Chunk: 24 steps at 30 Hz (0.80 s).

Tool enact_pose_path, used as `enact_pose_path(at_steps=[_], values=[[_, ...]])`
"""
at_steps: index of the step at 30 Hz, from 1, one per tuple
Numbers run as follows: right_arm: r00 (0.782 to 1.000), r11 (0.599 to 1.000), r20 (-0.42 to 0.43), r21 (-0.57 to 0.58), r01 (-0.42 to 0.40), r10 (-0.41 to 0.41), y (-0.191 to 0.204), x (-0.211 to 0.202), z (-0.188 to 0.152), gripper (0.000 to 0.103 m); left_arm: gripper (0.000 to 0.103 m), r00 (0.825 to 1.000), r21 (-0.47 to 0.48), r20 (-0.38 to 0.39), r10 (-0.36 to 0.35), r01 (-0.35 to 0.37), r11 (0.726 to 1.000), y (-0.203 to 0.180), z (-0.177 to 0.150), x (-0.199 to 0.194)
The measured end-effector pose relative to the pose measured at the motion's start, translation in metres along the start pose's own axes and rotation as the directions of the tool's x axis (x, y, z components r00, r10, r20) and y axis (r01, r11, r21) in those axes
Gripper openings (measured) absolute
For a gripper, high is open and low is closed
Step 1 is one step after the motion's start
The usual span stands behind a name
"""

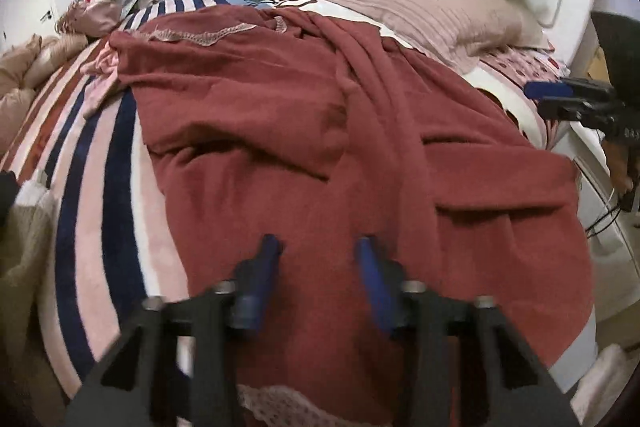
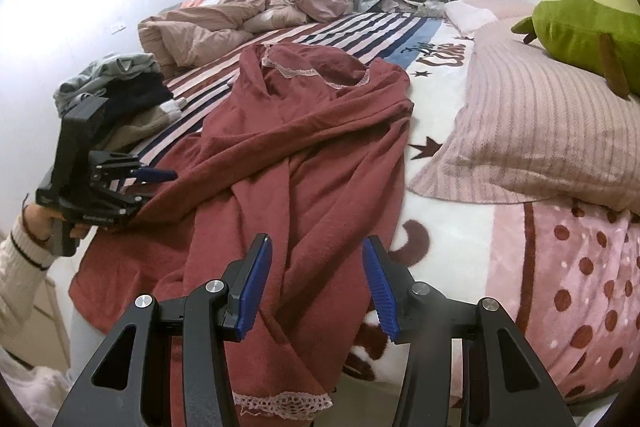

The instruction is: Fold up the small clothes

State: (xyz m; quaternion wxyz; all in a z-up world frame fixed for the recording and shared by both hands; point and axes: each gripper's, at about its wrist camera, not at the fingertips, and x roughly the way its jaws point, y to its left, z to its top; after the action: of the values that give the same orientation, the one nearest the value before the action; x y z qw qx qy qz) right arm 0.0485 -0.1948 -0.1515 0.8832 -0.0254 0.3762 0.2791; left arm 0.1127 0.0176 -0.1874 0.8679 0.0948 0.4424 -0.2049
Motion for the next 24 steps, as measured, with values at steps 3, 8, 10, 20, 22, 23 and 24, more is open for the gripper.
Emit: enact_pose_path(at_steps=[3, 8, 10, 20, 22, 23, 24], values=[[1.000, 1.000, -0.005, 0.007, -0.002, 0.002, -0.002, 0.002, 0.000, 0.043, 0.002, 0.999, 0.010, 0.030, 0.042, -0.042, 0.999, -0.007, -0.006, -0.013], [1.000, 1.000, -0.003, 0.008, -0.007, 0.007, -0.001, 0.004, 0.000, 0.043, 0.001, 0.984, -0.089, 0.153, 0.087, -0.074, 0.993, 0.001, -0.013, -0.053], [1.000, 1.000, -0.001, 0.003, -0.009, 0.009, 0.001, 0.004, 0.000, 0.043, 0.001, 0.972, -0.137, 0.197, 0.131, -0.105, 0.985, 0.007, -0.016, -0.069], [0.999, 0.999, -0.040, 0.033, 0.009, -0.008, -0.005, 0.008, -0.011, 0.043, 0.003, 0.983, -0.283, 0.106, 0.150, -0.115, 0.952, 0.028, -0.050, -0.064], [0.999, 0.998, -0.048, 0.061, -0.002, 0.005, -0.011, 0.005, -0.017, 0.043, 0.011, 0.987, -0.286, 0.095, 0.133, -0.101, 0.953, 0.030, -0.056, -0.064], [0.999, 0.998, -0.050, 0.068, -0.004, 0.008, -0.014, 0.004, -0.019, 0.043, 0.020, 0.985, -0.290, 0.098, 0.139, -0.106, 0.951, 0.029, -0.058, -0.066], [0.999, 0.997, -0.053, 0.076, -0.002, 0.006, -0.017, 0.002, -0.021, 0.043, 0.043, 0.983, -0.292, 0.110, 0.146, -0.108, 0.950, 0.028, -0.060, -0.071]])
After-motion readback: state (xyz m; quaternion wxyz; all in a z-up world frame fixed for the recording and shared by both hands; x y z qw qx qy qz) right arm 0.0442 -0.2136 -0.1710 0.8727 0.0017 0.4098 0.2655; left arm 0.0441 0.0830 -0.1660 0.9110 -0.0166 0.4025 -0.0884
